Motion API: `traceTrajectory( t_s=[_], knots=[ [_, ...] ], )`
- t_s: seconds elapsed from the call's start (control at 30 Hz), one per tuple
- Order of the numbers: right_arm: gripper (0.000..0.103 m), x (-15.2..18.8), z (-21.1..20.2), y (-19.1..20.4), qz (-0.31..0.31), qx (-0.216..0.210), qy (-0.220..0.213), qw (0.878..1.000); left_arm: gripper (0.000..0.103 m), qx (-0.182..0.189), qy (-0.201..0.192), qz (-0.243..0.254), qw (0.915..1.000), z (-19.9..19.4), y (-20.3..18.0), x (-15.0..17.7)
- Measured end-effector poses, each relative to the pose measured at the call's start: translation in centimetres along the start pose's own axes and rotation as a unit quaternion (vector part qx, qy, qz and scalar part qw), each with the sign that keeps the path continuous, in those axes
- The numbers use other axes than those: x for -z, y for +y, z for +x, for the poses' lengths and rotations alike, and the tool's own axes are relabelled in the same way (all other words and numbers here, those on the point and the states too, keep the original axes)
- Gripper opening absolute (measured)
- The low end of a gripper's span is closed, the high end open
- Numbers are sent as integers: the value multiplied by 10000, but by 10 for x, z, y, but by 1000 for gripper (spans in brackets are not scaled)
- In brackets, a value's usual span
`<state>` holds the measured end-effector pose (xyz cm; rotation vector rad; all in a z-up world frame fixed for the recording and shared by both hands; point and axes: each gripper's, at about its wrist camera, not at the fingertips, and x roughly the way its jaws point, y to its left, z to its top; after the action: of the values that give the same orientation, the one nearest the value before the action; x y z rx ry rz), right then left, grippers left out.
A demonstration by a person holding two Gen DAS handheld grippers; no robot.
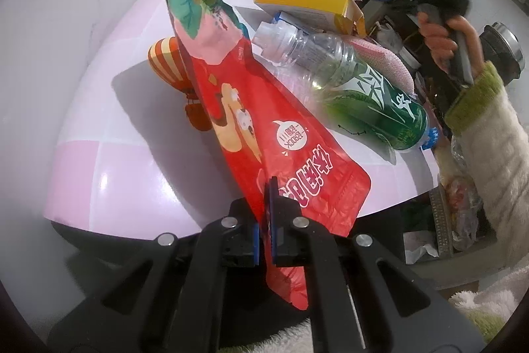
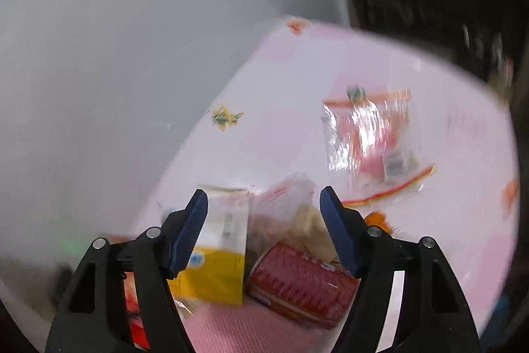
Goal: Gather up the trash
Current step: 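Lift the red snack bag with the left gripper while the right gripper grasps a clear plastic bag, then carry both items over the blue wastebasket and open both grippers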
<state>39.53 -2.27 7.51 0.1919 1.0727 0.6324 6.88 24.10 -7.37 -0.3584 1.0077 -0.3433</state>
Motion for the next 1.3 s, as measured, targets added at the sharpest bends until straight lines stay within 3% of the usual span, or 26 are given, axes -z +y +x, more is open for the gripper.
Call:
traceTrajectory(
  t_s=[0.13, 0.27, 0.37, 0.43, 0.53, 0.77, 0.97, 1.3],
  knots=[
    [69, -3, 26, -26, 685, -420, 424, 9959, 3, 28, -5, 8, 10000, 0, 1, 0],
    [66, 0, 46, -26, 831, -622, 712, 9921, 3, 54, -10, -3, 10000, -1, 2, 1],
    [48, 2, 49, -25, 907, -684, 756, 9907, 3, 50, -22, 5, 10000, -2, 2, 1],
    [30, 5, 50, -26, 1019, -768, 767, 9889, 3, 46, -35, 1, 10000, -3, 2, 2],
    [15, 9, 48, -27, 1167, -898, 735, 9864, 2, 65, -67, -5, 10000, -4, 2, 2],
    [7, 14, 28, -26, 1426, -1239, 167, 9819, 0, 79, -385, 52, 9992, -22, -2, 2],
    [7, 11, -4, -18, 1471, -1487, -394, 9771, 0, -7, -938, 291, 9952, -56, -17, 3],
    [7, 28, -102, -5, 1072, -921, -1401, 9800, 0, -156, -1608, 873, 9830, -103, -53, 6]
  ],
)
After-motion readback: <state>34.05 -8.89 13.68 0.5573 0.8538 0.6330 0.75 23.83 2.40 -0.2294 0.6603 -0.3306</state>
